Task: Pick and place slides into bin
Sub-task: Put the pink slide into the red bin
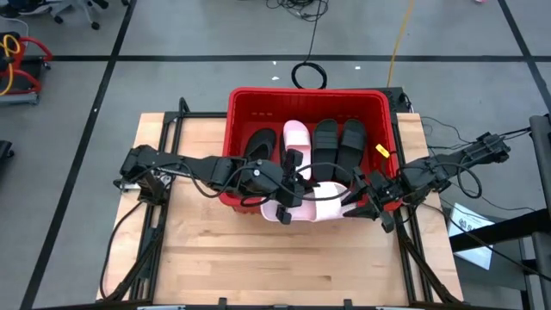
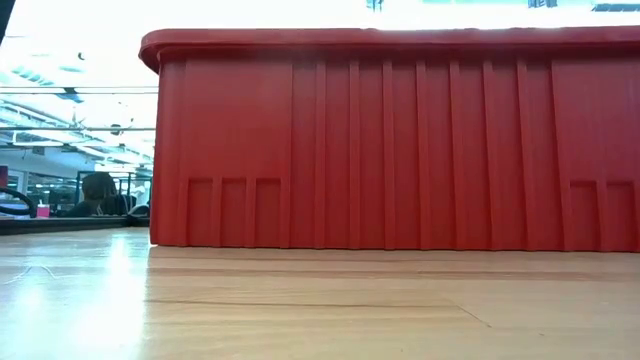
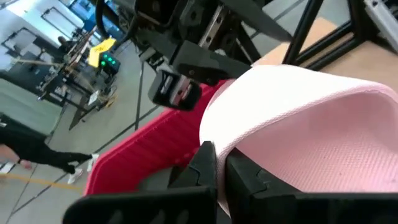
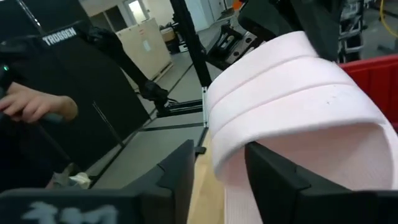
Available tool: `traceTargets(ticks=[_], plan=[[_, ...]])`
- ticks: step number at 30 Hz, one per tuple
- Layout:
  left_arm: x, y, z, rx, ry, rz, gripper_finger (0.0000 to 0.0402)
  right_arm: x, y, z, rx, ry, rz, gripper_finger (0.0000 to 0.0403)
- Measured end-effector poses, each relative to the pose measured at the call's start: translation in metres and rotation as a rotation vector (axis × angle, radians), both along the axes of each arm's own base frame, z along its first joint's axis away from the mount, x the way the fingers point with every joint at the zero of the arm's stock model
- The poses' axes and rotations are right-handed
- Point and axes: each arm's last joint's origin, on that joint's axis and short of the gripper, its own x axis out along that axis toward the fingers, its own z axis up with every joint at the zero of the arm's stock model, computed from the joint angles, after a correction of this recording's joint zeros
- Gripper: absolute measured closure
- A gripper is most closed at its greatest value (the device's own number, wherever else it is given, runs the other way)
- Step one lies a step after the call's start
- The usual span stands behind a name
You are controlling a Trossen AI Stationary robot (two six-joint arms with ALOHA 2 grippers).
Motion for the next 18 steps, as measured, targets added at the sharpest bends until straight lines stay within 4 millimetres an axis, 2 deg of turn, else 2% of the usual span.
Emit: traceTargets(ticks=[8,14,18], plan=[[-0.021,0.012,0.01,-0.014,0.052,0.143,0.0399,-0.009,-0.004,0.005,-0.046,-0.051,0.012,0.0233],[-0.038,0.027,0.024,-0.075,0.024,0.317,0.0399,-0.018,-0.008,0.01,-0.114,-0.117,-0.004,0.0235],[-0.052,0.04,0.035,-0.118,-0.035,0.513,0.04,-0.022,-0.012,0.013,-0.148,-0.146,-0.059,0.0237]])
